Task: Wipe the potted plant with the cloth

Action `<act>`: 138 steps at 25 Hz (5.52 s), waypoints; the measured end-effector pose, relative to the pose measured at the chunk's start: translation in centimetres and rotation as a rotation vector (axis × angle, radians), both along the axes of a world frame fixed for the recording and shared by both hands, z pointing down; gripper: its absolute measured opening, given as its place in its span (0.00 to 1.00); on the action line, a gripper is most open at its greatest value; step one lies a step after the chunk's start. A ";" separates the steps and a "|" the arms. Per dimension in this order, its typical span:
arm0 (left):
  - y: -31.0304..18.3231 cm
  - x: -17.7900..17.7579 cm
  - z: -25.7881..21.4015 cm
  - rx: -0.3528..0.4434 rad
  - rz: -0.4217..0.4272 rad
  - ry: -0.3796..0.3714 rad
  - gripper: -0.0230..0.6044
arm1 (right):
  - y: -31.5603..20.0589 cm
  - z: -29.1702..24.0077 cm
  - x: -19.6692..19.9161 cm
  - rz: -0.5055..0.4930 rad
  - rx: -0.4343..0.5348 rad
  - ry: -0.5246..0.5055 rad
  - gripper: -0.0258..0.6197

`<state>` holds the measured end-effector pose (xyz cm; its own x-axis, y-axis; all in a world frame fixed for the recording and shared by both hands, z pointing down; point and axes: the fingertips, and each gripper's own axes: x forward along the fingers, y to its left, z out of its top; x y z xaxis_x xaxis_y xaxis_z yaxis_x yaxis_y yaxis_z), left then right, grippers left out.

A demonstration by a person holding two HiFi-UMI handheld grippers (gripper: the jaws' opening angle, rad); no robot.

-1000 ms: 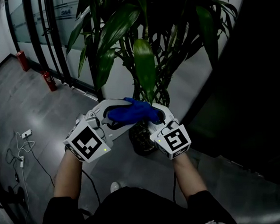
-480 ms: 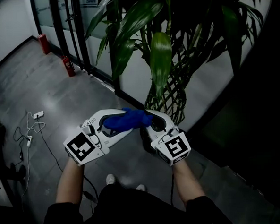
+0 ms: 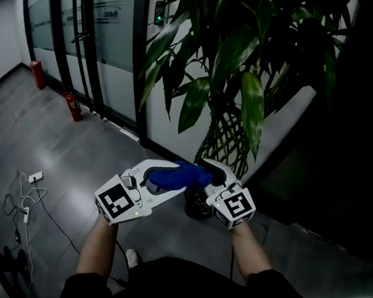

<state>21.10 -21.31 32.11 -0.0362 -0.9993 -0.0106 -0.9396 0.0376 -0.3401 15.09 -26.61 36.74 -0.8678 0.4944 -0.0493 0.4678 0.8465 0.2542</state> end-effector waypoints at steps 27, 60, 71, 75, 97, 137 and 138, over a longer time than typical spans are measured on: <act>0.3 -14.1 -15.6 0.077 0.041 -0.336 0.29 | -2.8 -6.2 -8.7 0.536 0.007 -0.078 0.10; -4.2 -13.8 -10.6 -0.259 -0.068 -0.632 0.29 | 0.2 -11.4 -11.4 0.403 0.033 -0.171 0.10; -2.3 -12.6 -9.2 -0.291 -0.076 -0.627 0.29 | 1.2 -10.3 -10.3 0.397 0.014 -0.149 0.10; -1.7 -12.6 -8.5 -0.301 -0.082 -0.607 0.29 | 1.3 -9.6 -10.3 0.398 0.008 -0.135 0.10; 1.7 -12.7 -4.7 -0.300 -0.072 -0.443 0.29 | 4.0 -6.1 -10.2 0.380 0.019 -0.055 0.10; 24.4 -22.1 2.3 0.159 -0.322 0.272 0.29 | 18.9 5.5 -16.9 0.124 -0.042 0.123 0.10; 24.6 -22.9 2.4 0.160 -0.333 0.270 0.29 | 19.3 5.5 -17.8 0.109 -0.041 0.118 0.10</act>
